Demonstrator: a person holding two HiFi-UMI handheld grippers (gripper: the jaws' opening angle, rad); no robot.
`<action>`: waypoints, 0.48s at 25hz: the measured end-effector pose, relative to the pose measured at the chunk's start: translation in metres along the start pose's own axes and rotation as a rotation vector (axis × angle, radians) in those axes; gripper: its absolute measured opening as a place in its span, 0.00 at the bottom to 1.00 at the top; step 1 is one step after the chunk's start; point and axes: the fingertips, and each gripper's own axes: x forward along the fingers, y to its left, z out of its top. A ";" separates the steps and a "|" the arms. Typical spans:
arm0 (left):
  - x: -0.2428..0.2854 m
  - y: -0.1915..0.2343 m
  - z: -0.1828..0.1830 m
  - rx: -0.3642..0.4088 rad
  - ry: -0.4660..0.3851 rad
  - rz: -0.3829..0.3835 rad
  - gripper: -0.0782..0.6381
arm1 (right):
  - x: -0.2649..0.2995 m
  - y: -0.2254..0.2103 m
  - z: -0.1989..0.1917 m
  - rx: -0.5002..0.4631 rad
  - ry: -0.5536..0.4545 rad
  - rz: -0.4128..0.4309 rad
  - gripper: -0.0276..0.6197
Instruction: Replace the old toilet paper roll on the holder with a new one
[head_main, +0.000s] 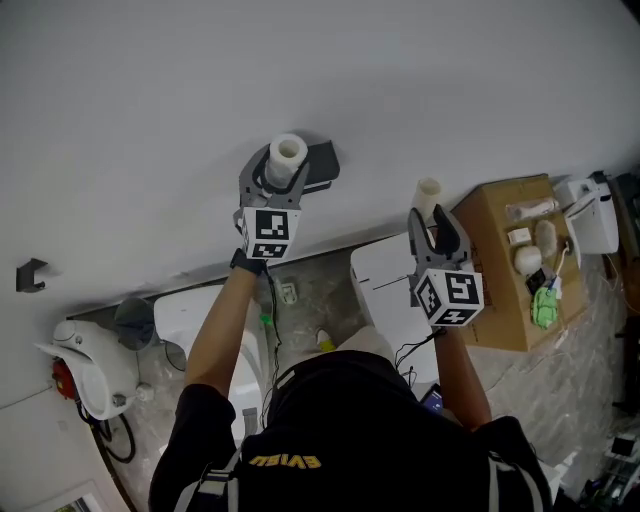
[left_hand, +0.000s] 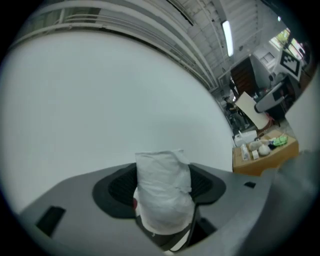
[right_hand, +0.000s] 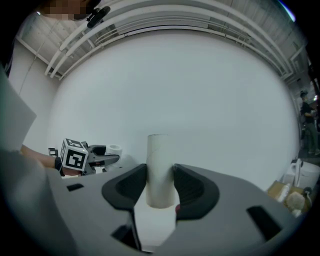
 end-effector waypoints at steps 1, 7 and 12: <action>-0.001 -0.002 0.003 0.048 0.004 0.007 0.52 | 0.000 0.001 -0.001 -0.002 0.003 0.000 0.31; -0.005 -0.020 0.032 0.221 -0.066 0.021 0.52 | -0.001 -0.001 -0.004 -0.068 0.020 0.000 0.31; -0.016 -0.055 0.050 0.347 -0.119 -0.008 0.52 | 0.005 -0.003 0.006 -0.138 0.011 0.012 0.31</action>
